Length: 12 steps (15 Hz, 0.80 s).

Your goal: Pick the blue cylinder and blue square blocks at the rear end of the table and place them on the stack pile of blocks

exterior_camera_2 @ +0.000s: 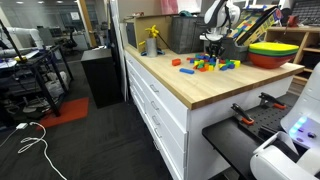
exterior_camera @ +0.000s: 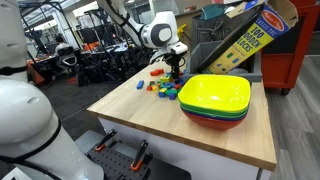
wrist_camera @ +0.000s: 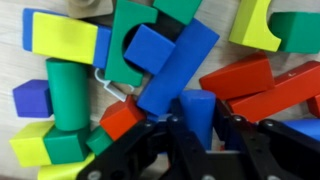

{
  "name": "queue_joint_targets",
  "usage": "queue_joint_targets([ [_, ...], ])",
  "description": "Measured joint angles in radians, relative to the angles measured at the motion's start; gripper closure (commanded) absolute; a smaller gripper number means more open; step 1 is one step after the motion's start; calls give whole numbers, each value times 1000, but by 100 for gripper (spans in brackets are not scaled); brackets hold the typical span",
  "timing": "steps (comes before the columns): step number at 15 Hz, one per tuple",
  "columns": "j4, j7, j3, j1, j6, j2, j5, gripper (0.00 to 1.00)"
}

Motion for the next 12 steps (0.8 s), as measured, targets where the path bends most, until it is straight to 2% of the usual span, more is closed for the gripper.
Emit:
queue_joint_targets([
  [5,10,19,-3,7,3,8,-38,92],
  [6,15,19,-4,9,4,12,-49,43],
  [8,28,19,-6,14,9,24,-68,34],
  [12,49,20,-17,26,32,37,-99,4],
])
